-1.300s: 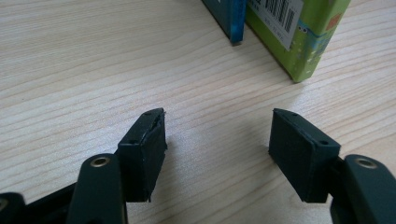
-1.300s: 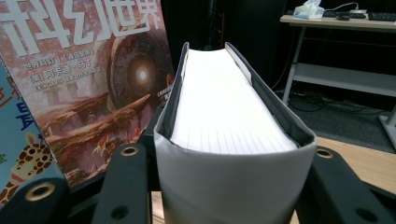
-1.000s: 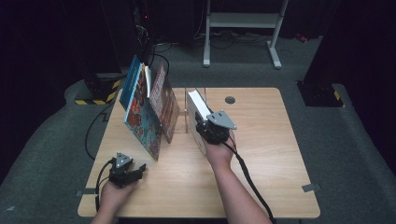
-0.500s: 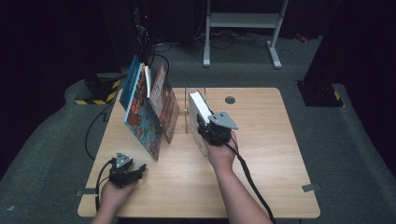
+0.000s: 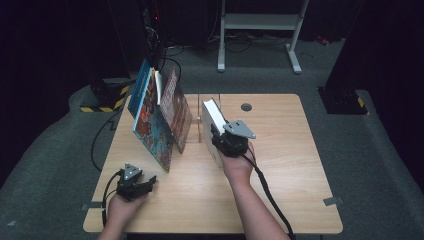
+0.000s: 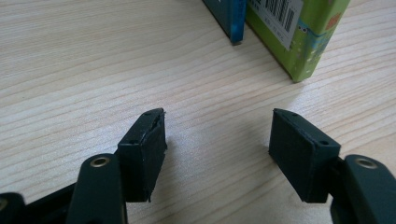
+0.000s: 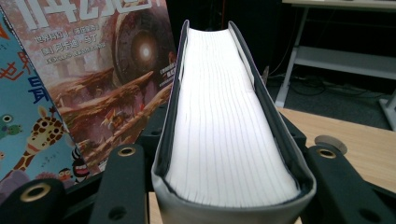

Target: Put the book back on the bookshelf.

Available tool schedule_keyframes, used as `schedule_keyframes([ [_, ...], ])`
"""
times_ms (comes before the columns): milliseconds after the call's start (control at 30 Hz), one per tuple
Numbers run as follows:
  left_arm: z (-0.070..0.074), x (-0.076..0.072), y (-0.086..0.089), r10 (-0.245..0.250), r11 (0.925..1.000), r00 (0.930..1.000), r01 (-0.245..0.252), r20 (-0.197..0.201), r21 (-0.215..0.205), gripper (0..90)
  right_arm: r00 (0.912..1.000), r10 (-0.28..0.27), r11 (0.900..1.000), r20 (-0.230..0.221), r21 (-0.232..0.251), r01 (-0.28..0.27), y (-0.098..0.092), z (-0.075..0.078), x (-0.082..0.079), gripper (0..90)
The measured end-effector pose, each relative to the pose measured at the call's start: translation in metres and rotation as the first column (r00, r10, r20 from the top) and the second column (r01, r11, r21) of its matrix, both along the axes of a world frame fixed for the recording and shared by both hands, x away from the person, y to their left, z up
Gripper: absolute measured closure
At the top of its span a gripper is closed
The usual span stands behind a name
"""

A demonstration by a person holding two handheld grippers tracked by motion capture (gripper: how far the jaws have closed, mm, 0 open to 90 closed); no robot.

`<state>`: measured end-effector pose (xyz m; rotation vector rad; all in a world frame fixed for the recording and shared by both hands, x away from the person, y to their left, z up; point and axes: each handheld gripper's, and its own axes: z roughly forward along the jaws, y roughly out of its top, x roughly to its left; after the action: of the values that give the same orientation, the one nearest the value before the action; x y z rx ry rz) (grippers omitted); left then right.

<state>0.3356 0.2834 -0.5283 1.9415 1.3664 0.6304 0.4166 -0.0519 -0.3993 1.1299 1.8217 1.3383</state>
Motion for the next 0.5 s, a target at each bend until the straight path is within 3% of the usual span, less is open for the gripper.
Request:
schedule_keyframes([
  [500,0.0,-0.0003,0.0007,0.001,1.0,1.0,-0.001,0.003,0.001,36.7,0.9983,0.036,0.999,-0.046,0.04,-0.035,-0.0015,0.0026,0.0037,47.2],
])
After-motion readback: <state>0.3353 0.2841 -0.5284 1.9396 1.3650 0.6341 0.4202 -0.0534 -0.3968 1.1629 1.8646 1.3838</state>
